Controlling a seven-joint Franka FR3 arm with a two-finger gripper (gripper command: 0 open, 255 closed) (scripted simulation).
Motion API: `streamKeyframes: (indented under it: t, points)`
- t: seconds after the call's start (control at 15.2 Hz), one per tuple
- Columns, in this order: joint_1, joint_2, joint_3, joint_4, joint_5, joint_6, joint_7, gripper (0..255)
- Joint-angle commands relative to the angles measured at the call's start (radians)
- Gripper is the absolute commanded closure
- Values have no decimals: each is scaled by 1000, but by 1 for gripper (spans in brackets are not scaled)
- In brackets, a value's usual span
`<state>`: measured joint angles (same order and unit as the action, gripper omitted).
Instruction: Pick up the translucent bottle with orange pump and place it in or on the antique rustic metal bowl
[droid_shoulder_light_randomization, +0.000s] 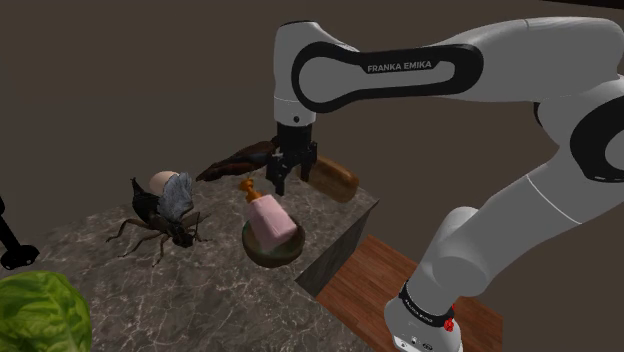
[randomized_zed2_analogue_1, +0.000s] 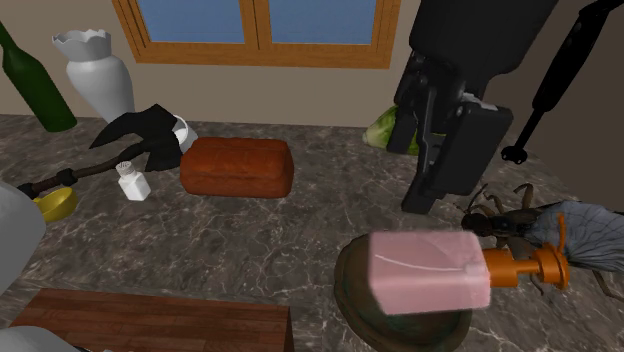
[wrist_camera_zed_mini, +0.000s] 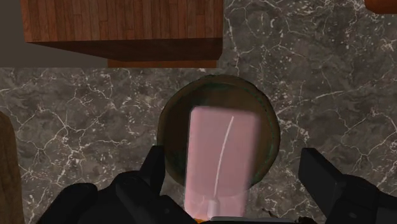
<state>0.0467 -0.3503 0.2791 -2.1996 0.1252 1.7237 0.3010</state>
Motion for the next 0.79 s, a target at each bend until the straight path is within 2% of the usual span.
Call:
streamKeyframes:
  t: [0.0, 0.2, 0.73]
  points:
    - [-2, 3, -2, 36, -3, -33, 1, 0]
    - [-6, 18, -7, 142, -10, -124, 6, 0]
    - [-6, 18, -7, 142, -10, -124, 5, 0]
